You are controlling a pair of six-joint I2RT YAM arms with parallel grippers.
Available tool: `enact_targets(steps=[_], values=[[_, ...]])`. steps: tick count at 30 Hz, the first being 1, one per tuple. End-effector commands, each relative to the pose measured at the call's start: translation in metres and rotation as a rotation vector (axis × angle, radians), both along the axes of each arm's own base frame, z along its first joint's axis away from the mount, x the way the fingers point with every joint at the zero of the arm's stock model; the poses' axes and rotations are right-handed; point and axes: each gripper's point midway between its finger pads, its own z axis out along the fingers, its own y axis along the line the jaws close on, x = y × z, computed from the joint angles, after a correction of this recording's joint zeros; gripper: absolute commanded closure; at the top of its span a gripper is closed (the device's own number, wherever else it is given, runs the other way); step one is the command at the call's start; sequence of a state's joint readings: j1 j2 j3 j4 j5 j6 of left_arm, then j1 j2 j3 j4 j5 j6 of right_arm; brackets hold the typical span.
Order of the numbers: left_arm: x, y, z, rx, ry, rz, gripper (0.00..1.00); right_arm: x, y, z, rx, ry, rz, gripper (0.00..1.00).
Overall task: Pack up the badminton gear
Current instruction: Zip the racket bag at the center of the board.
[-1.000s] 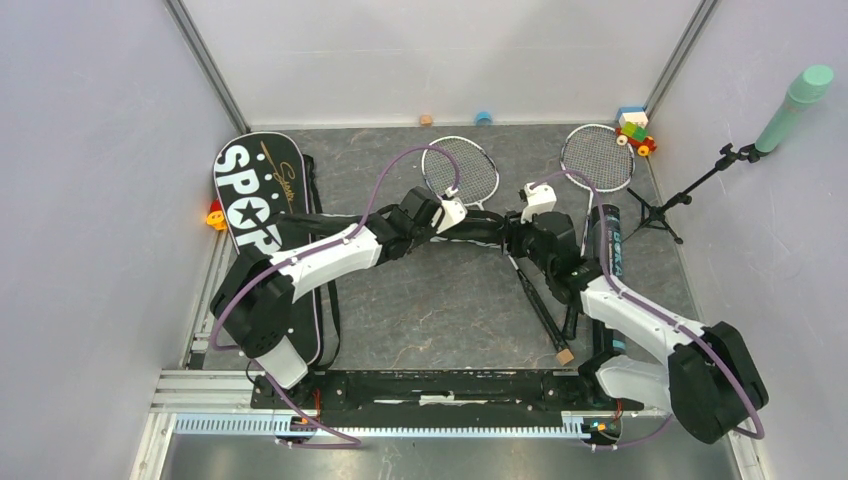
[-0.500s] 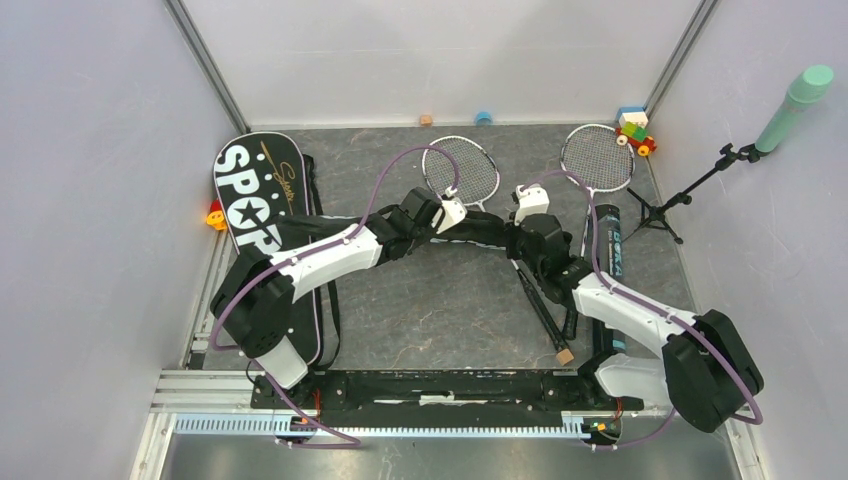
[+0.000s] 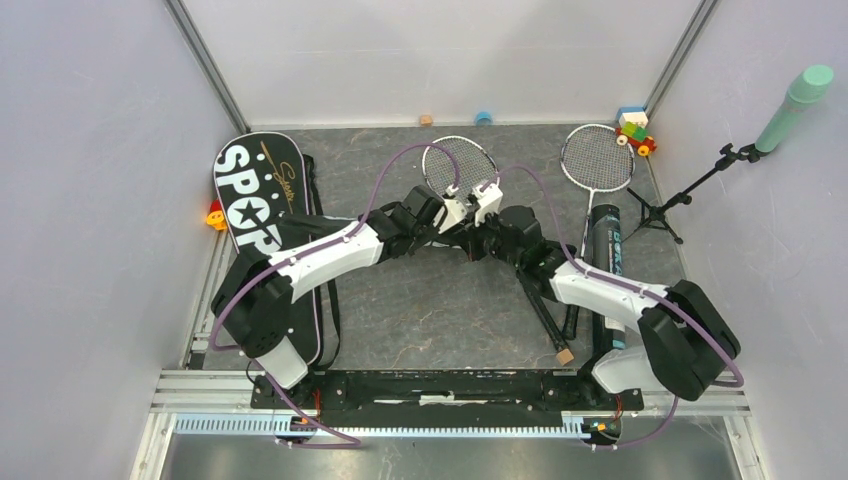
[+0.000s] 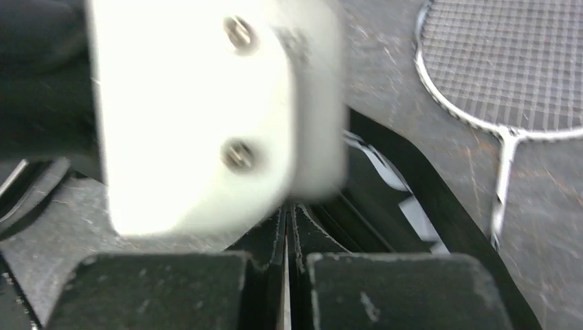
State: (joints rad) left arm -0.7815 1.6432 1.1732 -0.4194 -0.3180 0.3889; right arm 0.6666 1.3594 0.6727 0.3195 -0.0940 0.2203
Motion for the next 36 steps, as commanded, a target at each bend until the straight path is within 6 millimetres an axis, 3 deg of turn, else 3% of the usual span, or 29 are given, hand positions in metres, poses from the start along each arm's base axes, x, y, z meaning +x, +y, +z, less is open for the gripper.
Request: enact_targets(steps=[1, 7, 9, 15, 17, 21, 23, 25, 28, 32, 34, 36], values=[[0.014, -0.039, 0.034, -0.171, -0.057, -0.01, 0.98, 0.0, 0.043, 0.054, 0.139, -0.12, 0.169, 1.0], [0.025, -0.025, 0.034, -0.113, -0.128, 0.031, 0.98, 0.014, -0.002, 0.031, -0.015, -0.098, -0.049, 1.0], [0.029, -0.021, 0.034, -0.089, -0.148, 0.043, 0.98, 0.016, -0.029, 0.02, -0.102, -0.085, -0.154, 1.0], [0.048, 0.005, 0.036, -0.019, -0.209, 0.09, 0.98, 0.005, -0.145, -0.015, -0.352, 0.003, -0.522, 1.0], [0.052, 0.015, 0.038, -0.023, -0.195, 0.104, 0.98, 0.001, -0.183, -0.015, -0.409, 0.006, -0.638, 1.0], [0.059, 0.037, 0.047, -0.036, -0.188, 0.132, 0.98, -0.005, -0.287, -0.004, -0.596, 0.015, -0.993, 1.0], [0.059, 0.044, 0.05, -0.052, -0.168, 0.121, 0.98, -0.005, -0.324, 0.003, -0.657, 0.029, -1.107, 1.0], [0.059, 0.05, 0.053, -0.068, -0.155, 0.118, 0.98, 0.001, -0.344, 0.006, -0.668, 0.036, -1.153, 1.0], [0.059, 0.059, 0.057, -0.093, -0.139, 0.117, 0.98, 0.012, -0.349, -0.005, -0.626, 0.083, -1.104, 1.0], [0.054, 0.056, 0.054, -0.138, -0.08, 0.083, 0.98, 0.037, -0.297, -0.016, -0.431, 0.059, -0.795, 1.0], [0.053, 0.054, 0.053, -0.14, -0.072, 0.076, 0.98, 0.039, -0.274, -0.01, -0.356, 0.037, -0.689, 1.0], [0.055, 0.055, 0.054, -0.132, -0.076, 0.082, 0.98, 0.045, -0.255, 0.008, -0.279, -0.034, -0.602, 1.0]])
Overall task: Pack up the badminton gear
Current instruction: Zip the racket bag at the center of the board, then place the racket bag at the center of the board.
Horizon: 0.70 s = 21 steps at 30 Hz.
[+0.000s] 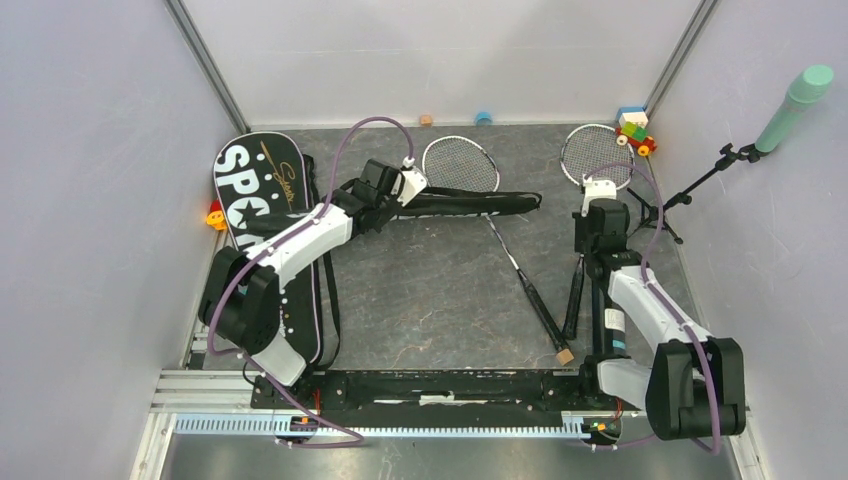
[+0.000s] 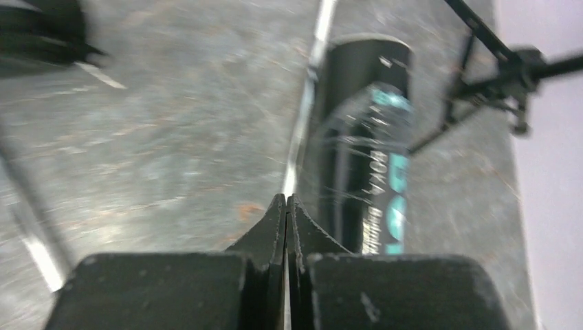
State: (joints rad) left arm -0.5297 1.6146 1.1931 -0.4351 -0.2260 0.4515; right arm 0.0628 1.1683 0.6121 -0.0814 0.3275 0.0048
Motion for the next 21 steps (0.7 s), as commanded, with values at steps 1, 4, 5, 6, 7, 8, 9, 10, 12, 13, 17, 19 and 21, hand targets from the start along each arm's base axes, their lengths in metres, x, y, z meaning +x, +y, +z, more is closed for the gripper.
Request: enact_targets(steps=[1, 4, 5, 6, 7, 8, 9, 10, 12, 13, 17, 19, 21], values=[[0.01, -0.021, 0.042, -0.091, -0.098, -0.058, 0.98, 0.025, 0.065, 0.05, 0.172, -0.208, 0.343, 0.99], [0.017, -0.019, 0.051, -0.09, -0.137, -0.023, 0.98, 0.02, 0.096, 0.07, 0.239, -0.28, 0.512, 0.75], [0.023, -0.017, 0.056, -0.094, -0.162, 0.008, 0.98, 0.017, 0.105, 0.074, 0.261, -0.3, 0.56, 0.62], [0.031, -0.015, 0.065, -0.101, -0.196, 0.039, 0.98, 0.014, 0.113, 0.081, 0.291, -0.327, 0.601, 0.49], [0.04, -0.012, 0.076, -0.108, -0.239, 0.079, 0.98, 0.012, 0.118, 0.083, 0.313, -0.343, 0.62, 0.4], [0.05, -0.008, 0.087, -0.107, -0.281, 0.119, 0.98, 0.008, 0.125, 0.089, 0.353, -0.367, 0.644, 0.21], [0.062, -0.002, 0.103, -0.105, -0.346, 0.173, 0.98, 0.005, 0.13, 0.091, 0.383, -0.381, 0.659, 0.03], [0.072, 0.004, 0.116, -0.104, -0.401, 0.227, 0.98, 0.001, 0.135, 0.094, 0.41, -0.402, 0.68, 0.02], [0.088, 0.013, 0.146, -0.101, -0.501, 0.305, 0.98, -0.006, 0.142, 0.098, 0.458, -0.428, 0.7, 0.02], [0.095, 0.012, 0.156, -0.095, -0.542, 0.295, 0.98, -0.009, 0.143, 0.097, 0.478, -0.434, 0.698, 0.02], [0.123, -0.004, 0.172, -0.089, -0.728, 0.189, 0.98, -0.021, 0.146, 0.089, 0.521, -0.443, 0.696, 0.02], [0.145, -0.011, 0.163, -0.091, -0.737, 0.132, 0.98, -0.026, 0.148, 0.085, 0.537, -0.452, 0.697, 0.02], [0.166, -0.02, 0.146, -0.084, -0.754, 0.042, 0.98, -0.03, 0.147, 0.08, 0.539, -0.448, 0.697, 0.02]])
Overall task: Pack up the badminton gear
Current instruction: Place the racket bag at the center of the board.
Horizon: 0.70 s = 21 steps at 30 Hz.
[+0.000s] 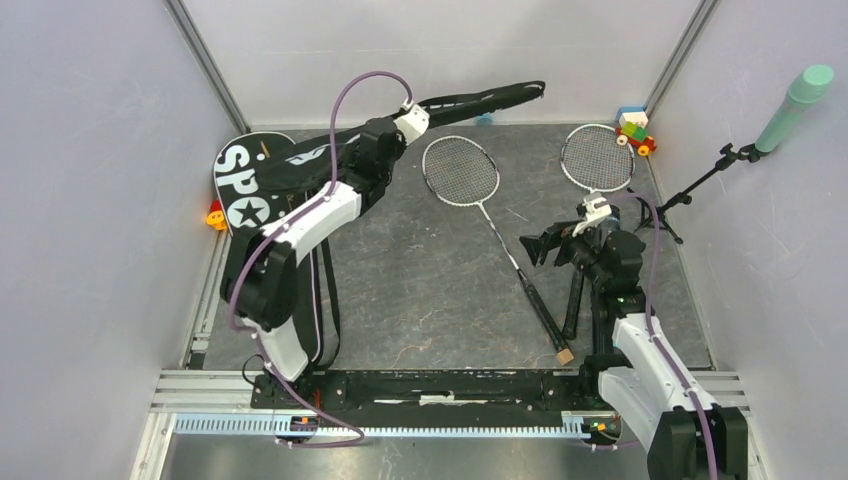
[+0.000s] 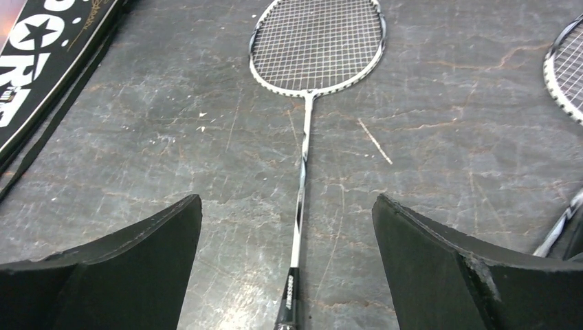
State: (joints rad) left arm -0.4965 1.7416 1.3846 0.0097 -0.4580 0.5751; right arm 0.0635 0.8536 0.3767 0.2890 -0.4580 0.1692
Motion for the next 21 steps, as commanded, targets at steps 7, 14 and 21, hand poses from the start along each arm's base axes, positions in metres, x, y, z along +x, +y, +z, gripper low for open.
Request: enact_targets(steps=[7, 14, 21], values=[[0.114, -0.004, -0.008, 0.17, -0.442, -0.132, 0.41, -0.012, 0.006, 0.001, 0.053, -0.024, 0.022, 0.02], [0.082, -0.01, 0.015, 0.035, -0.26, -0.105, 0.0, -0.018, 0.018, 0.012, 0.174, -0.047, 0.064, 0.02], [-0.016, 0.023, 0.045, -0.537, 0.075, 0.26, 0.0, -0.046, 0.047, 0.032, 0.46, -0.12, 0.249, 0.02]])
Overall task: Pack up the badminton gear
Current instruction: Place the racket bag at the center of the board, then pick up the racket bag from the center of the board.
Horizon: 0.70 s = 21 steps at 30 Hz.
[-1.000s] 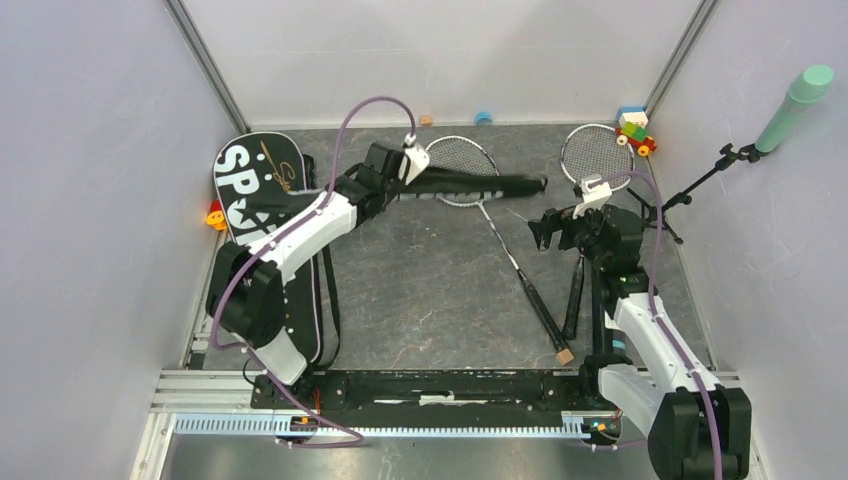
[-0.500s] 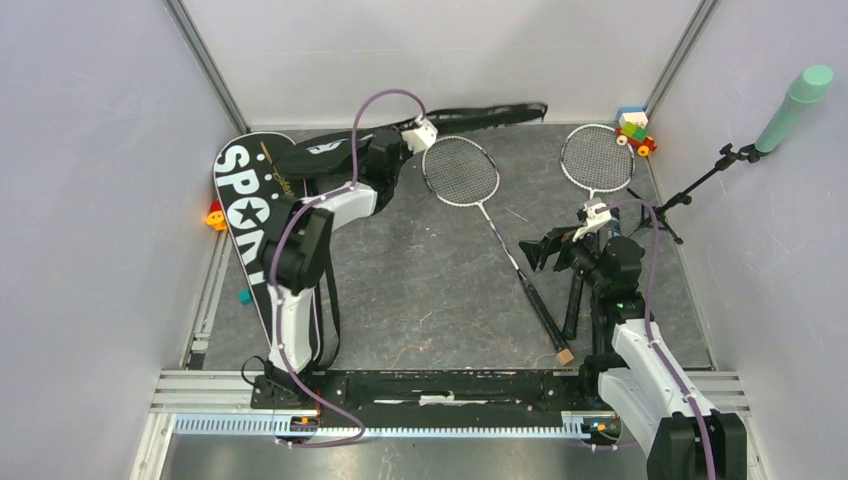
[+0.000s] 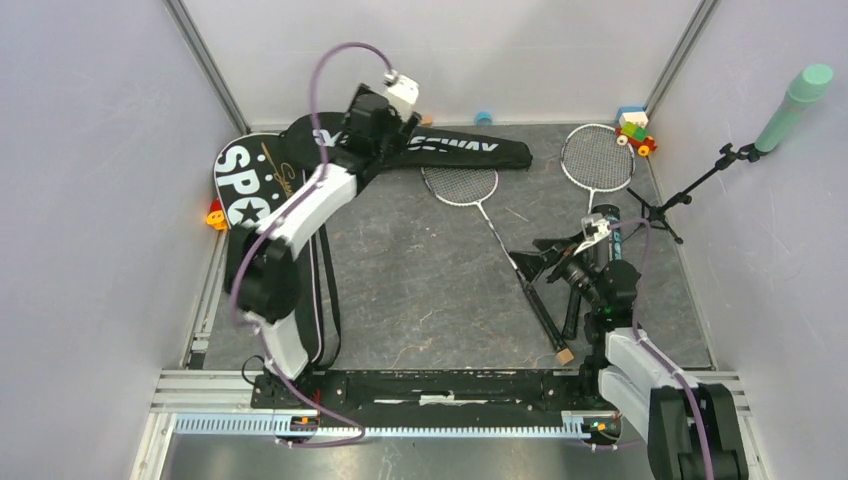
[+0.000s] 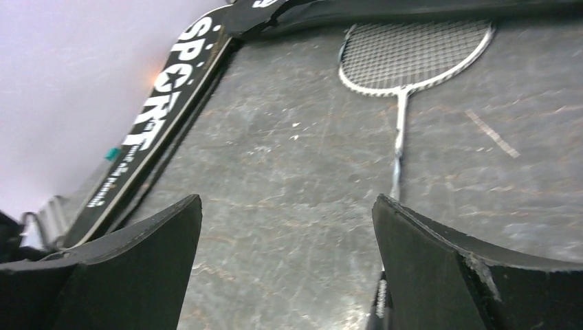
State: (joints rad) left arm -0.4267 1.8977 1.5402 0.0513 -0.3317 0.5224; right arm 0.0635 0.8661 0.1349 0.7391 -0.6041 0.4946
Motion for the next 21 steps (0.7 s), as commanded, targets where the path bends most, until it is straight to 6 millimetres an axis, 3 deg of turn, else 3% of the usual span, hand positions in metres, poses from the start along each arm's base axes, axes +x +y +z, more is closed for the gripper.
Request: enact_targets(steps=[1, 3, 6, 9, 11, 13, 14, 15, 17, 21], values=[[-0.083, 0.033, 0.037, -0.47, 0.162, 0.315, 0.0, -0.017, 0.021, 0.04, 0.197, -0.09, 0.147, 0.02], [-0.112, 0.043, 0.008, -0.521, 0.219, 0.38, 0.0, -0.032, 0.031, 0.047, 0.261, -0.086, 0.248, 0.02], [-0.153, 0.079, -0.04, -0.477, 0.272, 0.552, 0.0, -0.066, 0.036, 0.087, 0.392, -0.219, 0.373, 0.02], [-0.187, 0.111, -0.087, -0.457, 0.378, 0.694, 0.0, -0.071, 0.036, 0.091, 0.393, -0.257, 0.368, 0.02], [-0.205, 0.138, -0.116, -0.425, 0.418, 0.794, 0.0, -0.058, 0.033, 0.078, 0.347, -0.235, 0.291, 0.02], [-0.22, 0.158, -0.141, -0.424, 0.469, 0.88, 0.0, -0.029, 0.029, 0.049, 0.21, -0.157, 0.177, 0.02], [-0.225, 0.166, -0.153, -0.432, 0.488, 0.907, 0.0, -0.007, 0.023, 0.024, 0.109, -0.055, 0.067, 0.02], [-0.229, 0.17, -0.164, -0.443, 0.52, 0.927, 0.0, 0.009, 0.012, 0.012, -0.024, -0.02, -0.056, 0.02], [-0.231, 0.176, -0.18, -0.458, 0.555, 0.949, 0.0, 0.019, -0.007, 0.014, -0.186, -0.061, -0.219, 0.02], [-0.227, 0.186, -0.203, -0.489, 0.629, 0.988, 0.0, 0.013, -0.018, 0.024, -0.176, -0.131, -0.29, 0.02]])
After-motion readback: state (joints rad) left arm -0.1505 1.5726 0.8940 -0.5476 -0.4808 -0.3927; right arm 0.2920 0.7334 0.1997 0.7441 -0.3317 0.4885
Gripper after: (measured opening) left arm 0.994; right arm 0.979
